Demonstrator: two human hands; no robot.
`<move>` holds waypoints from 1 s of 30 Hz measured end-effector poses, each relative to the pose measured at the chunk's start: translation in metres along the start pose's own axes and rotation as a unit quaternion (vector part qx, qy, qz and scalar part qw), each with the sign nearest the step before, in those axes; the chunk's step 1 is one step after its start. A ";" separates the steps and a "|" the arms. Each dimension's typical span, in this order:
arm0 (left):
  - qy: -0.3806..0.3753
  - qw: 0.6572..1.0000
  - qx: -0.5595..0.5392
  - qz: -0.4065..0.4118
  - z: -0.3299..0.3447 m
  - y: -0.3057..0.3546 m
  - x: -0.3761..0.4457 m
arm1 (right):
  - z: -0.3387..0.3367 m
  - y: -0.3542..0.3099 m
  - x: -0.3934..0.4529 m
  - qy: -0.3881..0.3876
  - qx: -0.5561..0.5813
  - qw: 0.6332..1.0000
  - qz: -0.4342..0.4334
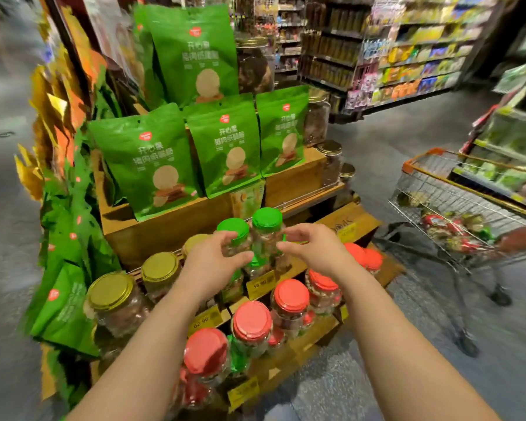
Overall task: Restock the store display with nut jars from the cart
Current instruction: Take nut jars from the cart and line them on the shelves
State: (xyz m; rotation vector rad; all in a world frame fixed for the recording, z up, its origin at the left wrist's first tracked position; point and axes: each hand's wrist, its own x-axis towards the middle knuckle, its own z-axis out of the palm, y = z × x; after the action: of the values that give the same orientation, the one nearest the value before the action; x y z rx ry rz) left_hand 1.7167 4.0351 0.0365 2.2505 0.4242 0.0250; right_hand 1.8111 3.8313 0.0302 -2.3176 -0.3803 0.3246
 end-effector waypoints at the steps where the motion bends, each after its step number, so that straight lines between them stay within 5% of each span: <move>1: -0.008 1.000 -0.002 0.012 0.015 0.016 -0.001 | -0.016 0.015 -0.009 0.011 -0.004 1.000 0.004; 16: -0.195 0.967 -0.065 0.153 0.276 0.255 -0.040 | -0.250 0.239 -0.184 0.185 -0.013 0.968 0.168; 30: -0.288 0.930 -0.041 0.223 0.394 0.355 -0.011 | -0.327 0.348 -0.219 0.237 0.050 0.934 0.261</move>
State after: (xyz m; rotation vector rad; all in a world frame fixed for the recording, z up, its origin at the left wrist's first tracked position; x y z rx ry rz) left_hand 1.8724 3.5277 0.0415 2.1003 -0.3967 -0.3673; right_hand 1.7809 3.3067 0.0299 -2.2692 0.4886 0.0227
